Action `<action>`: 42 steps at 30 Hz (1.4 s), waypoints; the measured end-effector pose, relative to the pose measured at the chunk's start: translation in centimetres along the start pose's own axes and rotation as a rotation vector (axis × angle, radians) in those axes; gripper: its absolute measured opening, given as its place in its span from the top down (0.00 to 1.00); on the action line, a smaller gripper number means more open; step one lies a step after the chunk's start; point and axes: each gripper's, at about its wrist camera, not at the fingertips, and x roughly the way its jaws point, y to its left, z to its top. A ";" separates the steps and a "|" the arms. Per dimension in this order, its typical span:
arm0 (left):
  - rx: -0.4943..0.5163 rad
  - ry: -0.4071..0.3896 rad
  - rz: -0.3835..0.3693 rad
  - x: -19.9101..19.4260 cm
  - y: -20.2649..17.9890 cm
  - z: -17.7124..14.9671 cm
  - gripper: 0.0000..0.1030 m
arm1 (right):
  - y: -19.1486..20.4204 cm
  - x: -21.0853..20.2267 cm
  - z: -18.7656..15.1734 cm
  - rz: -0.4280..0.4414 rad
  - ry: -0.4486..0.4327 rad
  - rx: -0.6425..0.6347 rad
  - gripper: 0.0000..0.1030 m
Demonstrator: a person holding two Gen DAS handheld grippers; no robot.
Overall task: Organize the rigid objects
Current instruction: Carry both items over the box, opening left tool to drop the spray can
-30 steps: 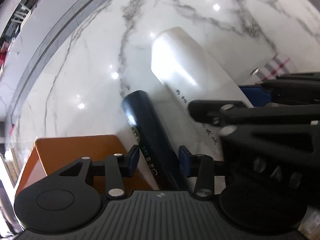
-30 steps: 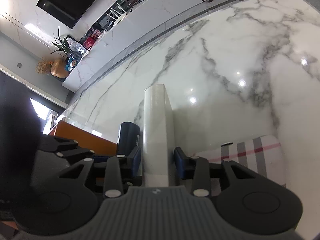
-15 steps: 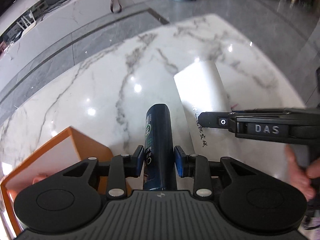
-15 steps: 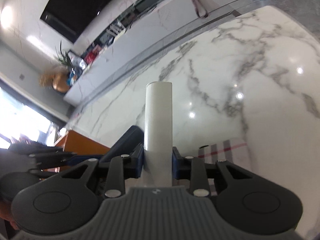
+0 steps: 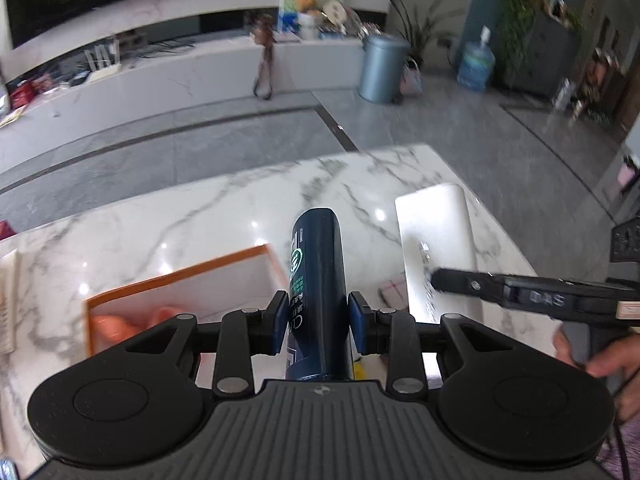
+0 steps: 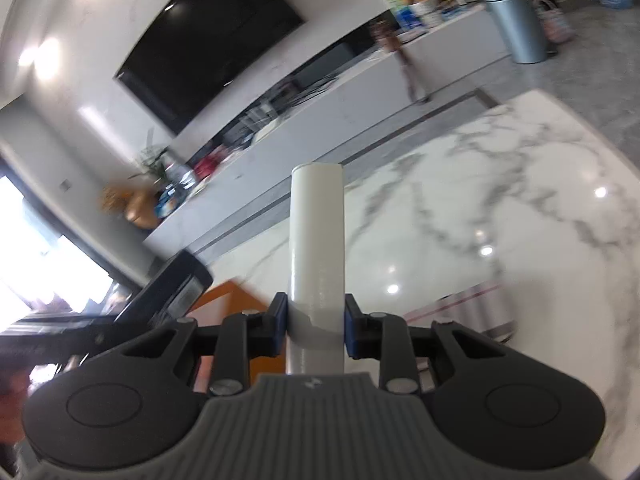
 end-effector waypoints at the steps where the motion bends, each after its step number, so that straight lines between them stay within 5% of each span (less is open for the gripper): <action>1: -0.020 -0.010 0.007 -0.5 0.8 -0.3 0.65 | 1.5 -0.1 0.0 0.019 0.018 -0.009 0.72; 8: -0.229 -0.029 -0.009 0.1 6.8 -3.0 0.65 | 10.5 3.3 -1.0 0.111 0.179 -0.061 0.72; 13: -0.349 -0.008 -0.045 2.2 10.1 -5.0 0.65 | 14.2 8.7 -2.7 -0.046 0.305 -0.172 0.72; 25: -0.544 0.080 -0.105 9.1 14.2 -8.3 0.65 | 13.6 17.2 -2.5 -0.303 0.520 -0.293 0.72; 42: -0.646 0.116 -0.150 11.1 15.9 -9.7 0.65 | 14.9 19.9 -2.1 -0.398 0.578 -0.432 0.72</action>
